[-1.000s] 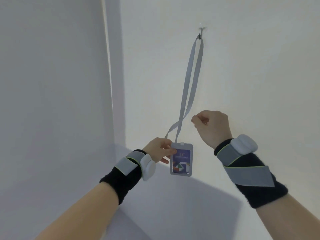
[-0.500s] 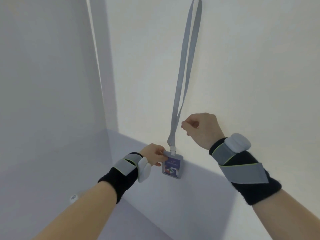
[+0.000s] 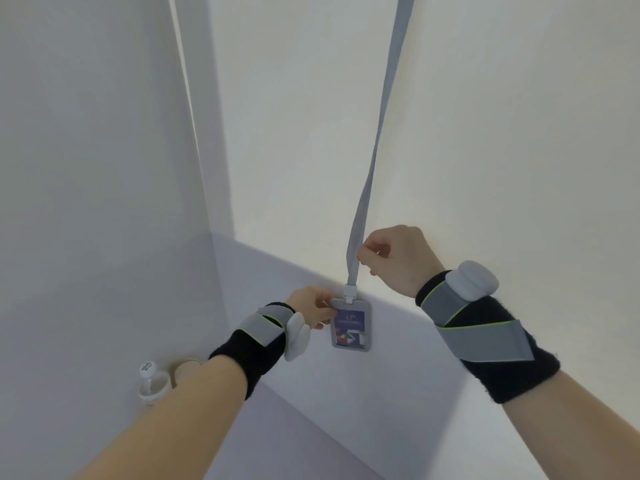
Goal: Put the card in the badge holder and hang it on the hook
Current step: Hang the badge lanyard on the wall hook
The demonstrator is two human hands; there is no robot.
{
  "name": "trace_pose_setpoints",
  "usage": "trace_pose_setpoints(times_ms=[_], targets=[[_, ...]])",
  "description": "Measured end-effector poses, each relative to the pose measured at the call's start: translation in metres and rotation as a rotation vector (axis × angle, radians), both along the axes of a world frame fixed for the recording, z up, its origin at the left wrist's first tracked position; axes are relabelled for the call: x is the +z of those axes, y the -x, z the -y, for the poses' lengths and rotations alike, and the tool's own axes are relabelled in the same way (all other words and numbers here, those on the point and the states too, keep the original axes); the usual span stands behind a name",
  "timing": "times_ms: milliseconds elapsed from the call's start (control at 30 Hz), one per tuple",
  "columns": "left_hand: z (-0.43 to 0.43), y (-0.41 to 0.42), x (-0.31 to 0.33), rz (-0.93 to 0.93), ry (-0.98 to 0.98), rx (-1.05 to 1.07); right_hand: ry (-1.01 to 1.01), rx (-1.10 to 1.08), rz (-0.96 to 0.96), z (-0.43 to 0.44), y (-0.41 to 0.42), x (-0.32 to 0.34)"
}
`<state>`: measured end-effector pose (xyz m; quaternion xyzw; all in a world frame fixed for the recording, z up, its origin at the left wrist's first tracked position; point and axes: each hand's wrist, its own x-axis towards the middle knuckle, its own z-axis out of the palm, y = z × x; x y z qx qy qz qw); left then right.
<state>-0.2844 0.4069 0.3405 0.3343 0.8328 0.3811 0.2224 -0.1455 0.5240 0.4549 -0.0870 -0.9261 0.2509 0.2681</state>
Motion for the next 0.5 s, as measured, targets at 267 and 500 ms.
trace_pose_setpoints(times_ms=[267,500], targets=[[0.005,-0.005,0.002,-0.092,0.029,0.030,-0.006,-0.014,0.079,-0.005,-0.008,-0.013],[0.025,-0.012,0.012,-0.145,-0.005,0.067,0.012,0.007,0.096,0.002,-0.008,-0.013]])
